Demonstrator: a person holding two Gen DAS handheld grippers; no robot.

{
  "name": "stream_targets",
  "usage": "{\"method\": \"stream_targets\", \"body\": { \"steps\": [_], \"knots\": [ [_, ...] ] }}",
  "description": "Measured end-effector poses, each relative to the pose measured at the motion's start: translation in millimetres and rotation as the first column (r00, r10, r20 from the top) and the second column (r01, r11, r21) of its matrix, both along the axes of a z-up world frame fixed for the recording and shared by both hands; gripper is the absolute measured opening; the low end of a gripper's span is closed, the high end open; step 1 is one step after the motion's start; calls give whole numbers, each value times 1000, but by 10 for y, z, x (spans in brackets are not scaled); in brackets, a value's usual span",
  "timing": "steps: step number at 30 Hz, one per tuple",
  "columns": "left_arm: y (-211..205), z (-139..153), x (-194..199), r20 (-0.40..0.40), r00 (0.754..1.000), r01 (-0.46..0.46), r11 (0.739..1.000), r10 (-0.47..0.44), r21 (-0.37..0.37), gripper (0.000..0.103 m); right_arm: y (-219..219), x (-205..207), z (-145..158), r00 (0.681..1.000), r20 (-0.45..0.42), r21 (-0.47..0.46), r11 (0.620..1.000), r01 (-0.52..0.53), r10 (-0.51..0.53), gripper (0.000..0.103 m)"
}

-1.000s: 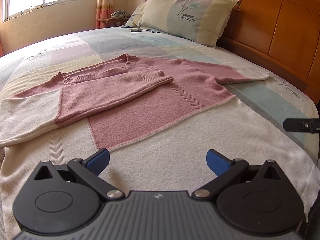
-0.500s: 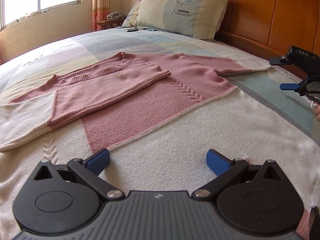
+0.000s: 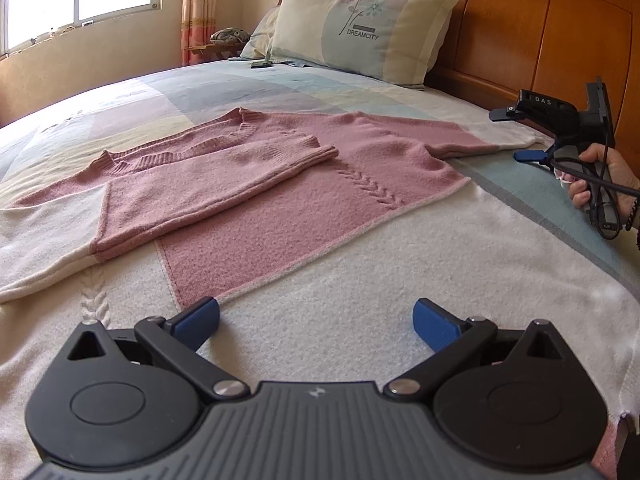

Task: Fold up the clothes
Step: 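Lower the right tool onto the cream cuff and close it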

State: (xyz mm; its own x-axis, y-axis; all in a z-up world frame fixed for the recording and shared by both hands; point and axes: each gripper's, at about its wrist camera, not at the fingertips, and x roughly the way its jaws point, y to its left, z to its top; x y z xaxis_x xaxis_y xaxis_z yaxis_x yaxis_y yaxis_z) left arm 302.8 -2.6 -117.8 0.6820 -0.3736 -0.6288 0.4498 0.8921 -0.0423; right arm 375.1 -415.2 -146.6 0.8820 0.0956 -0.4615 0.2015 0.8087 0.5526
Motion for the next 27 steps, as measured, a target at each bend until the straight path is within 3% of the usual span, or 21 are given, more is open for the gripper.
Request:
{"method": "stream_targets", "body": {
  "steps": [5, 16, 27],
  "knots": [
    [-1, -6, 0, 1, 1000, 1, 1000, -1, 1, 102, -202, 112, -42, 999, 41, 54, 998, 11, -13, 103],
    [28, -17, 13, -3, 1000, 1, 1000, -1, -17, 102, -361, 355, -103, 994, 106, 40, 999, 28, -32, 103],
    [64, -14, 30, -5, 1000, 2, 999, -2, -43, 102, -456, 607, -26, 995, 91, 69, 997, 46, -52, 103]
  ]
}}
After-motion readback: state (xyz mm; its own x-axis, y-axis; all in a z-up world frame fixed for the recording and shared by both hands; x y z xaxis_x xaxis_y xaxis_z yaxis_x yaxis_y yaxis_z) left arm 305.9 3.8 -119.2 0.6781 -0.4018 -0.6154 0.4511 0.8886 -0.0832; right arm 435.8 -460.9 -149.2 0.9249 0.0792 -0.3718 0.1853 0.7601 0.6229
